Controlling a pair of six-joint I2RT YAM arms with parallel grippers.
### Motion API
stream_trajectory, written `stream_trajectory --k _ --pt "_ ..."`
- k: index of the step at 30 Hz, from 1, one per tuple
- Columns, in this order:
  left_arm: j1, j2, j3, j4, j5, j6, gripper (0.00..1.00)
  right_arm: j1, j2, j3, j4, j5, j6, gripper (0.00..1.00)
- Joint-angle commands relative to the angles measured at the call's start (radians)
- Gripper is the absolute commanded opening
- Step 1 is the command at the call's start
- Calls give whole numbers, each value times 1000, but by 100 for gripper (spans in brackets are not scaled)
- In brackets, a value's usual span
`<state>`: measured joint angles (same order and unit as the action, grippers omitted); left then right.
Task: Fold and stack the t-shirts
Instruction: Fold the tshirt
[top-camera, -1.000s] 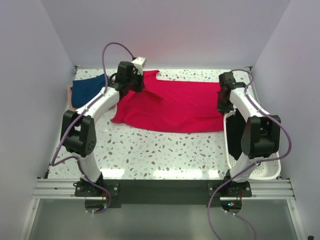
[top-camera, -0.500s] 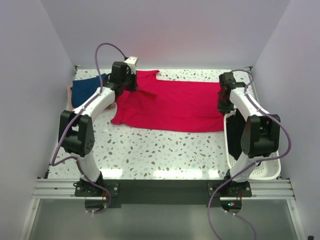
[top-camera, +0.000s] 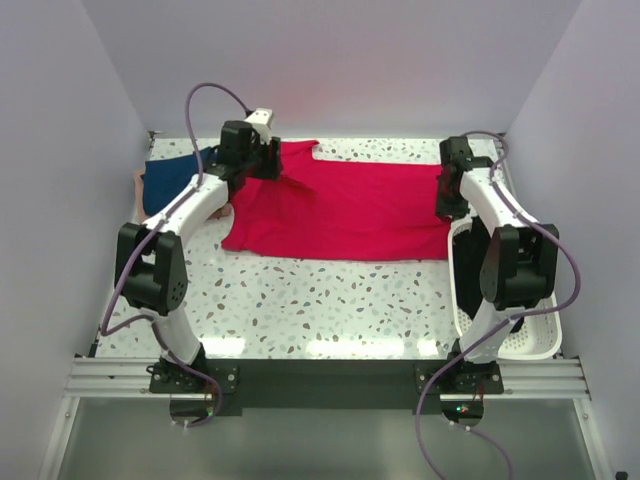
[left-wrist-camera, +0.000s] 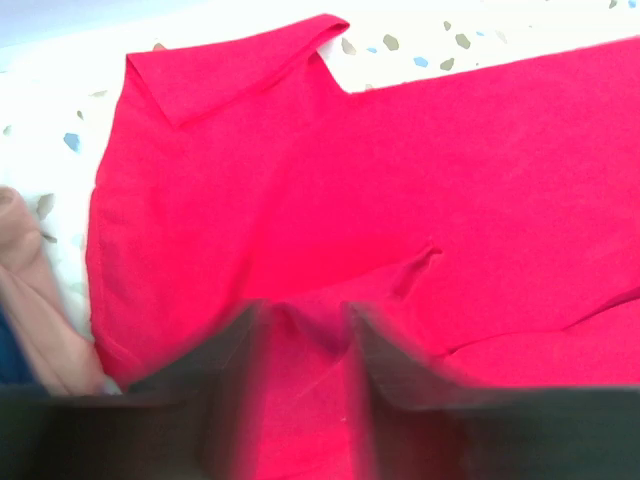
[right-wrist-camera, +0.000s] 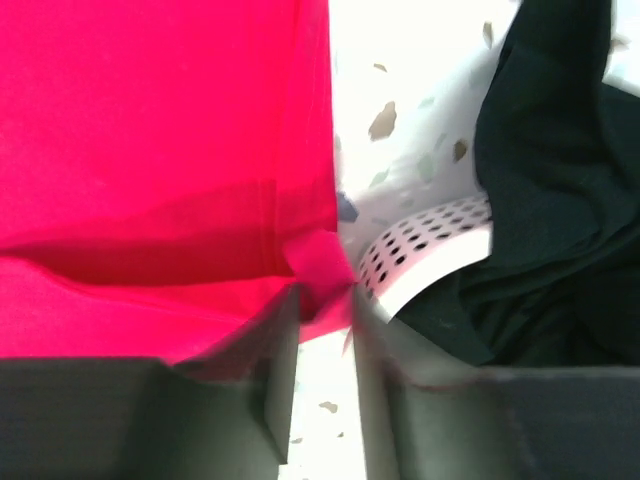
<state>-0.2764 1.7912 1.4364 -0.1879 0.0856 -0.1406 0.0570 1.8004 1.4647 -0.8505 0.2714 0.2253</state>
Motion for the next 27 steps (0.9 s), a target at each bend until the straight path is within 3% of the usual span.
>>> stream_trajectory --k 1,2,4,6,9,15,18,27 --pt "11 -7 70 47 -7 -8 75 -6 7 68 -5 9 -9 36" --pt "11 -15 68 47 -44 -8 86 -6 2 71 -4 5 -7 61" --pt "14 -70 26 57 -82 -2 100 -8 -25 72 13 -30 -17 69" --pt "17 -140 -45 79 -135 7 100 -5 -53 60 31 -82 -27 77" --pt "19 -246 -181 88 -194 -5 100 9 -128 11 65 -121 -26 79" --pt "17 -482 -535 126 -233 -88 83 61 -275 -139 111 -218 -9 79" --pt "20 -541 -640 117 -254 -132 74 72 -314 -199 122 -248 5 78" --pt "100 -494 -737 146 -259 -203 59 113 -326 -271 122 -245 14 77"
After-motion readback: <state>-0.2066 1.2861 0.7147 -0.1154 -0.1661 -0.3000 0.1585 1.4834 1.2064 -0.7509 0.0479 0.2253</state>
